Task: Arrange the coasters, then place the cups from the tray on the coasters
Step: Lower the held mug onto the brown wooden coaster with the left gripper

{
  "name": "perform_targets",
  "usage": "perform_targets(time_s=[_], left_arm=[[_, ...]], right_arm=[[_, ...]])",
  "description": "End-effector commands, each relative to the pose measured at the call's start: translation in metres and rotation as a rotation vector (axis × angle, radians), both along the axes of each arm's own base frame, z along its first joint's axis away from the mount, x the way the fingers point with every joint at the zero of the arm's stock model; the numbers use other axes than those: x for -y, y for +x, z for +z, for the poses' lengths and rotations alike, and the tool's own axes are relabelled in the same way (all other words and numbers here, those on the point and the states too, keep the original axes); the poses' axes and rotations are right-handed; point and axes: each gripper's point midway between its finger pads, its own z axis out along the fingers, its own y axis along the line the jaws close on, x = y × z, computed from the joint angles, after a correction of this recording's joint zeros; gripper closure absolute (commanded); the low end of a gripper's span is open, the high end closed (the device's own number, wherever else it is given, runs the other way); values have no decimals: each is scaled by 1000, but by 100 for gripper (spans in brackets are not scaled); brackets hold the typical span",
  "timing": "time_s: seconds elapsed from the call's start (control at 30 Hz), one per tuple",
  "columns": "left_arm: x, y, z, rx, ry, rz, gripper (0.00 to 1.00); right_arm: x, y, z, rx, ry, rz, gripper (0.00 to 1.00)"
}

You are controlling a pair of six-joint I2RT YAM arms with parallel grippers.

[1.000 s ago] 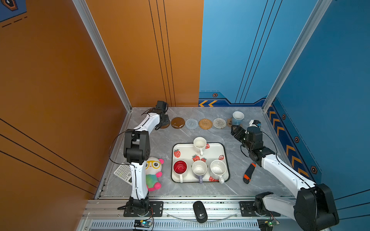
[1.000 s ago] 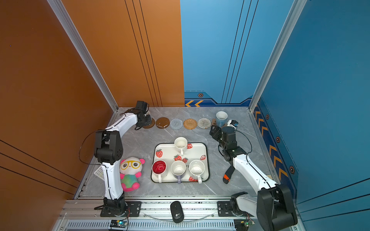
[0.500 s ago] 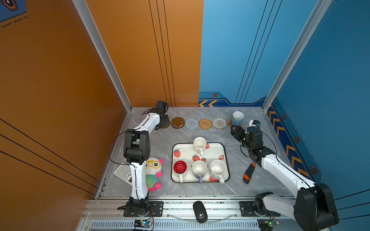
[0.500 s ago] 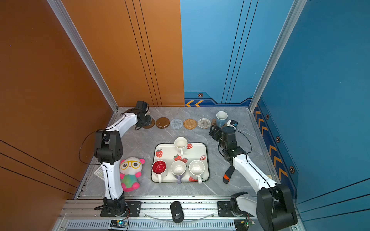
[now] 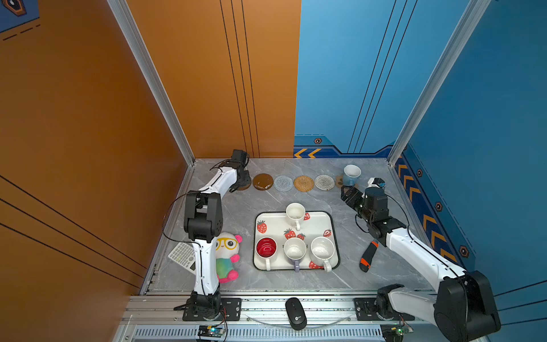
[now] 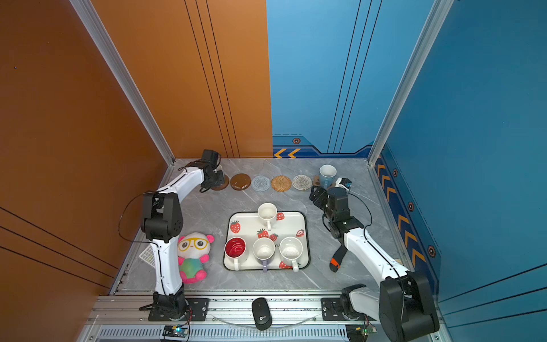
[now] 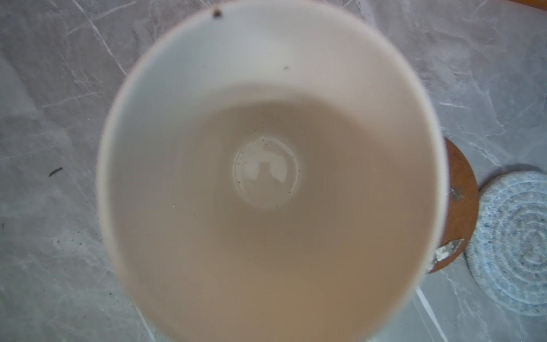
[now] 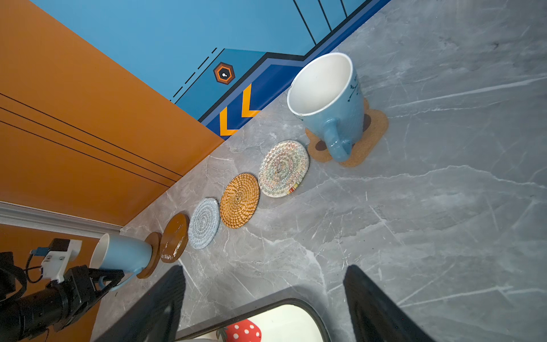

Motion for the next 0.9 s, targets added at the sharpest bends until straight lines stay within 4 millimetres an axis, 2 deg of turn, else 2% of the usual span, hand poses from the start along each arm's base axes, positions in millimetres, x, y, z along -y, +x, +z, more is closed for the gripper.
perform_targets(time_s=[0.0, 0.5, 0.7, 0.87], left_arm=[[-3, 11, 14, 41, 27, 1, 89], [2, 10, 19, 45, 17, -9, 71], [6, 5, 36, 72, 19, -16, 67], [12, -6, 63, 117, 58, -30, 65]], right_arm=[[0, 4, 6, 13, 12, -1, 17], [0, 4, 8, 16, 13, -1, 17], [1, 3, 10, 18, 14, 0, 17], [-1, 1, 12, 22, 19, 10, 17]])
